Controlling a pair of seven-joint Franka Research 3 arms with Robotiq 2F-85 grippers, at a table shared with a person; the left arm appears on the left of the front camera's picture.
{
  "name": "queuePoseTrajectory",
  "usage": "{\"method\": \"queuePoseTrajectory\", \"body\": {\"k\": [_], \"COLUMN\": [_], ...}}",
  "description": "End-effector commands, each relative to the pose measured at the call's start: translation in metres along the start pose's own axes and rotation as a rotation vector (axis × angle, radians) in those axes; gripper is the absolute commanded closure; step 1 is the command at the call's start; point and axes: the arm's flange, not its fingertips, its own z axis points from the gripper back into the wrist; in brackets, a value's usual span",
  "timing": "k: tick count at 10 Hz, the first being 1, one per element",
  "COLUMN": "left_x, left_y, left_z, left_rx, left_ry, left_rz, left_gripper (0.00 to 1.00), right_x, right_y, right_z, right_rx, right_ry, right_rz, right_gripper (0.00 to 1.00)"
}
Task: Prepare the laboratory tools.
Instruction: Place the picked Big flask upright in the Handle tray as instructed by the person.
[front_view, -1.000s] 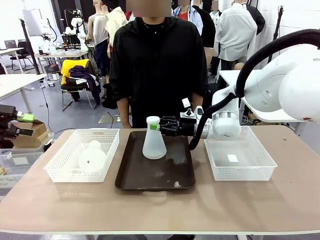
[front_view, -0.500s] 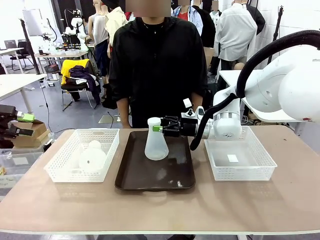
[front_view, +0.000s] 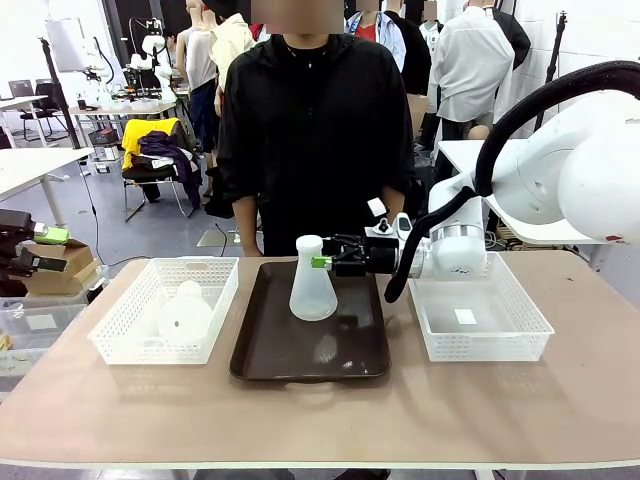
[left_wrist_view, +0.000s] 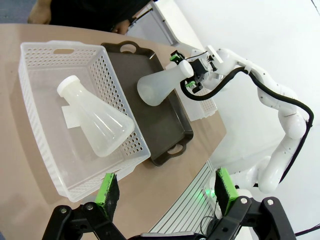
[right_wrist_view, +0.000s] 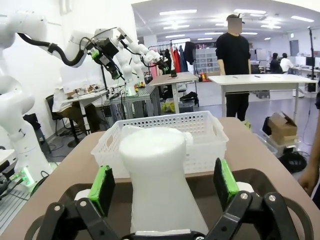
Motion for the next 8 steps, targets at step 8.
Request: {"method": "queuePoseTrajectory", "body": {"k": [8], "left_x": [-0.0012], "left_y": [-0.0001], "left_z": [0.0019], "left_rx": [-0.009], "left_ry": [0.001], "left_rz": [-0.013], "left_gripper": [0.00], "right_x": [-0.0007], "right_y": [-0.0015], "right_z": [0.0061], "right_rx": [-0.002], "right_ry": [0.013], "right_rz": [-0.008], "right_gripper": [0.00]}}
